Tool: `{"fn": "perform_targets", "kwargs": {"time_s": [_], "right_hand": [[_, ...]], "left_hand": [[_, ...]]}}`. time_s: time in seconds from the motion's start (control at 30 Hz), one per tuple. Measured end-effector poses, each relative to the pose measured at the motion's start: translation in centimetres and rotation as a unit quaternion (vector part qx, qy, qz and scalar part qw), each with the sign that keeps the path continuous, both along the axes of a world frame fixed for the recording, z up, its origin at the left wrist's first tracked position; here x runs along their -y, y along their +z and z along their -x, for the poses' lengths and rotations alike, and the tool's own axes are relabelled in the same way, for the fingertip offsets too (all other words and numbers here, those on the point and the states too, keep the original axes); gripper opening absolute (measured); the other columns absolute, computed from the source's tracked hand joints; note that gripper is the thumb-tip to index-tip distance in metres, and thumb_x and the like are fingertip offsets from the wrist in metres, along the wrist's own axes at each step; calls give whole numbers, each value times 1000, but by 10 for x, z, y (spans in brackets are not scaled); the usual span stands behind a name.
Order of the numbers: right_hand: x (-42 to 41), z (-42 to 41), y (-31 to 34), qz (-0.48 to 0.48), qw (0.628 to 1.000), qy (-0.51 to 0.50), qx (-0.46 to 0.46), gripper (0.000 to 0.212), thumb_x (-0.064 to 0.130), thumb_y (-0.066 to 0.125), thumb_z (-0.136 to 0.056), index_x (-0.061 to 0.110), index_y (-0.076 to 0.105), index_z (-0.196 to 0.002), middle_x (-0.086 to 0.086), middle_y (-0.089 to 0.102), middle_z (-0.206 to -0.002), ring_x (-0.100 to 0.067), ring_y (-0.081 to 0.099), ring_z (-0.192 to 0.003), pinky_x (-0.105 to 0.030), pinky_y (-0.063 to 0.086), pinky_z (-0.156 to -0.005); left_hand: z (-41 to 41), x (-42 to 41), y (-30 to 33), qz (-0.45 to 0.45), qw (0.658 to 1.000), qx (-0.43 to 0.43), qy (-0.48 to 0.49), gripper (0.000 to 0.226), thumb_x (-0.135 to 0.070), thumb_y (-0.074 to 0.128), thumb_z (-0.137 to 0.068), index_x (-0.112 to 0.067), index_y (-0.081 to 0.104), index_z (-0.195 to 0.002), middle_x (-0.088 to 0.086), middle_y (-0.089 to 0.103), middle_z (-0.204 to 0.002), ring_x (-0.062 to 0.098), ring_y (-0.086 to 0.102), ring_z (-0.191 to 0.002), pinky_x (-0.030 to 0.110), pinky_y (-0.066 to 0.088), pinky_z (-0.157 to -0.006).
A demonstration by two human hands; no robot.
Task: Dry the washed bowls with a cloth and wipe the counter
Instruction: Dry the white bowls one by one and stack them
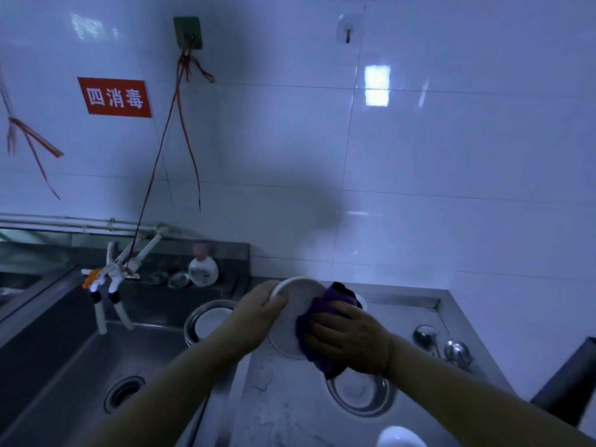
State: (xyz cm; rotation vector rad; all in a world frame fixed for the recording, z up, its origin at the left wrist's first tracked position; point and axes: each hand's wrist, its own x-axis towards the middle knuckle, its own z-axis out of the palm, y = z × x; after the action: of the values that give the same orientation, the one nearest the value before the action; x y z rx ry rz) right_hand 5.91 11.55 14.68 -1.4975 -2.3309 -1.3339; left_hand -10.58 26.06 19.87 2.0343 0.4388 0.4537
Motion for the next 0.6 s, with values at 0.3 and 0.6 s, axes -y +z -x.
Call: {"fn": "perform_targets", "kwargs": {"time_s": [0.3,0.6], "right_hand": [[-16,65,-9,-109,964,-140,-196,47,58,81,-59,21,71,-85,3,70,-80,-14,63,-70,-27,50,-76],[2,23,5,-9,999,8,-45,51,61,36,-92,15,52,-110,1,69,-90,-18,64,-81,-30,50,-77]], "left_hand": [[-20,20,6,87,983,85,137,21,-23,41,-98,-27,55,-83,8,59,-89,24,55,-81,40,47,-74],[-8,5,19,126,992,5,26,20,-22,48,-95,-10,65,-92,16,67,-93,33,63,-85,44,50,-77]]}}
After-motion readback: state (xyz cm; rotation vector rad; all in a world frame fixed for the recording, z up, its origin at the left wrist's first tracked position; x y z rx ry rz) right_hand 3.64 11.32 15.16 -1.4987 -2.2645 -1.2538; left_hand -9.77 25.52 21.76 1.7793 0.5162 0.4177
